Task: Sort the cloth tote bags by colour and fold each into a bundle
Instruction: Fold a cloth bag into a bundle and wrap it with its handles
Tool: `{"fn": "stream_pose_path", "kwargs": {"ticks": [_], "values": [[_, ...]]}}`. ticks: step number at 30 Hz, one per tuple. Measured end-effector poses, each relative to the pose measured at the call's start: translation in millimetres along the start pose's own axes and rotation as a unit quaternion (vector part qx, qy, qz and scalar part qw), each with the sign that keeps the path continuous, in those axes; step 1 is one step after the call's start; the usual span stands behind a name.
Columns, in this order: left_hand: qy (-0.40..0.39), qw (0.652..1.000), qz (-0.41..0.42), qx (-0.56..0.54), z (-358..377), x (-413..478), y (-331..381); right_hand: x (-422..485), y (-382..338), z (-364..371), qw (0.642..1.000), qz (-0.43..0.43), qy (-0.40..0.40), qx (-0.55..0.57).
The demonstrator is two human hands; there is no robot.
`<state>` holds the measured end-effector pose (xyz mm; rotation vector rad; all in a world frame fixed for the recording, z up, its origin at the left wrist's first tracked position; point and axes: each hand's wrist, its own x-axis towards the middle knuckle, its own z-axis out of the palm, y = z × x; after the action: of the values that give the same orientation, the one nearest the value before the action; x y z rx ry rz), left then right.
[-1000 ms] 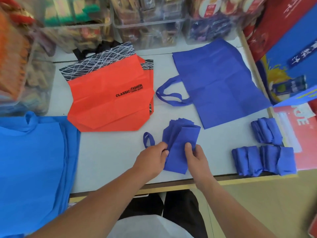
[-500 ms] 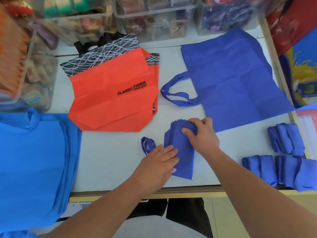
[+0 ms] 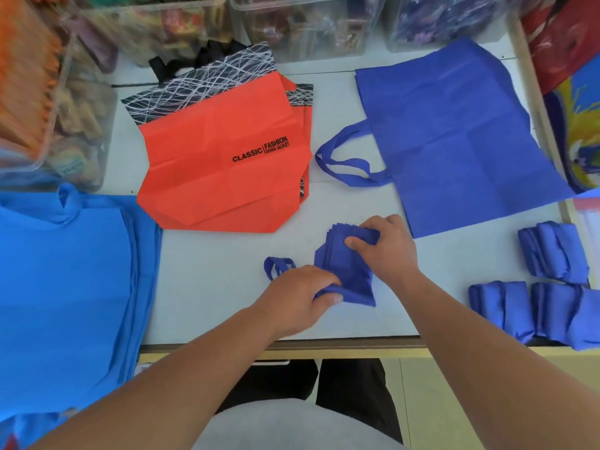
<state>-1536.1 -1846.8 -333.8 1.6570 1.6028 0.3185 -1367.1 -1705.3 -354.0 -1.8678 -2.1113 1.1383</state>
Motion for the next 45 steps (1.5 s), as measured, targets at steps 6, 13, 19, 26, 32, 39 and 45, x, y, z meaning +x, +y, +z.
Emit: {"fn": "stream_pose_path", "kwargs": {"ticks": [6, 13, 19, 26, 32, 39, 45], "values": [[0.006, 0.991, -0.123, -0.048, -18.5, 6.4, 8.0, -24.4, -3.1, -1.6, 0.973, 0.038, -0.145, 0.174], [0.059, 0.977, -0.198, 0.049, -14.5, 34.4, 8.9, -41.5, 5.2, 5.3, 0.982, -0.017, -0.137, 0.129], [0.133, 0.955, 0.054, 0.260, -18.1, 15.0, -6.8, -27.5, 4.0, 26.0, 0.995, -0.022, -0.055, 0.082], [0.058, 0.965, -0.005, 0.257, 16.2, -17.0, -19.6, -45.5, -19.5, 31.9, 0.987, -0.113, 0.056, -0.105], [0.002, 0.996, -0.025, 0.080, 6.1, -16.0, -20.8, -73.8, -16.3, 56.8, 0.958, -0.180, -0.061, -0.216], [0.083, 0.993, -0.081, 0.018, -13.0, -31.5, -35.6, -65.3, -13.5, 58.3, 0.943, -0.135, -0.143, -0.268], [0.019, 0.985, -0.141, -0.093, -40.4, -45.4, -51.6, -63.8, -19.3, 54.1, 0.940, -0.118, -0.180, -0.264]]}}
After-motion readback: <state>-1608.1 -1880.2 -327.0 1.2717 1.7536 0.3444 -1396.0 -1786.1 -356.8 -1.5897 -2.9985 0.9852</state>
